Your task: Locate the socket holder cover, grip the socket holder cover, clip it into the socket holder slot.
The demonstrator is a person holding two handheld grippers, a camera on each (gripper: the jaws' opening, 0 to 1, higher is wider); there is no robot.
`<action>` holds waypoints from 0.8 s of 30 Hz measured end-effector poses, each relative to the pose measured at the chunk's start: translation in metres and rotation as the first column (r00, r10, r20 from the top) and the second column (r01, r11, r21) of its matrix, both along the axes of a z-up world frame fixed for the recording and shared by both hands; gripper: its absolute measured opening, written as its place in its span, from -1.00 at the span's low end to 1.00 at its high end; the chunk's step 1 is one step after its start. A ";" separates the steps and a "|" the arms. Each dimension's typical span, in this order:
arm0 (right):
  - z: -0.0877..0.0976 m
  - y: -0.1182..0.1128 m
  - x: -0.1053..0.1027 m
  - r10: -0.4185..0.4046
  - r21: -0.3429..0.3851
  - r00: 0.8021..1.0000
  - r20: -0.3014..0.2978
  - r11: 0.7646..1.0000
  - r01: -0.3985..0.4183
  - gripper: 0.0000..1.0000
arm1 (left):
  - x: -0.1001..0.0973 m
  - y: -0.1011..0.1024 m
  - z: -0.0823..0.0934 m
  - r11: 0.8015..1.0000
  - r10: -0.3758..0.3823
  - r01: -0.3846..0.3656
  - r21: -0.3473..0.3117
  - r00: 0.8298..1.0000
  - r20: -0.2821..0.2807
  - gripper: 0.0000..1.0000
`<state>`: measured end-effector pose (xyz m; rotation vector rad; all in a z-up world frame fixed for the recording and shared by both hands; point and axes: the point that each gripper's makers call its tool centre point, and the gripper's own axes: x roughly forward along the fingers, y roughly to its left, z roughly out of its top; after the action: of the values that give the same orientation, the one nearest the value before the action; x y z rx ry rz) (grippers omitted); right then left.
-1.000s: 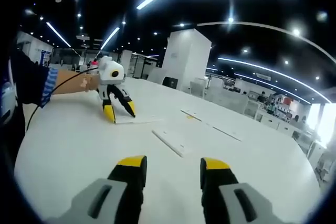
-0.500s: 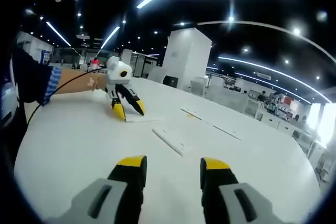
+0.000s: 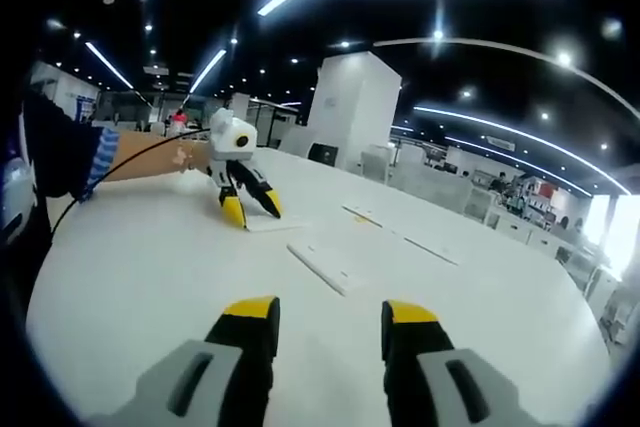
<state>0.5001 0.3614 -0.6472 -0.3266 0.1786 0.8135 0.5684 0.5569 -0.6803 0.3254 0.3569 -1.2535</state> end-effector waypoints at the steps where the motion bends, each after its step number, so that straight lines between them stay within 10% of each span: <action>1: 0.000 0.000 0.000 0.001 0.001 1.000 0.000 1.000 -0.001 -0.15 | 0.000 0.000 0.000 1.000 0.000 0.000 0.002 1.000 0.000 -0.20; 10: -0.008 -0.001 0.002 -0.006 -0.006 1.000 -0.018 1.000 0.006 -0.14 | 0.007 0.001 0.000 0.996 0.081 -0.082 0.045 0.997 0.017 0.01; 16: -0.010 -0.004 0.001 -0.017 -0.006 0.999 -0.027 1.000 0.017 -0.14 | -0.008 0.007 0.008 0.987 0.126 -0.127 0.098 0.992 0.012 -0.20; 22: -0.003 0.003 -0.006 -0.002 0.013 1.000 -0.011 1.000 0.002 -0.09 | -0.031 0.013 0.071 0.982 0.184 -0.173 -0.075 0.967 0.174 -0.11; 24: 0.004 0.005 -0.007 0.002 0.032 1.000 0.004 0.999 -0.002 -0.02 | -0.041 0.023 0.113 0.950 0.277 -0.228 -0.212 0.930 0.241 -0.02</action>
<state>0.4935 0.3660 -0.6436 -0.2985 0.1612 0.8165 0.5276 0.5800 -0.5671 0.2786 0.0478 -0.9632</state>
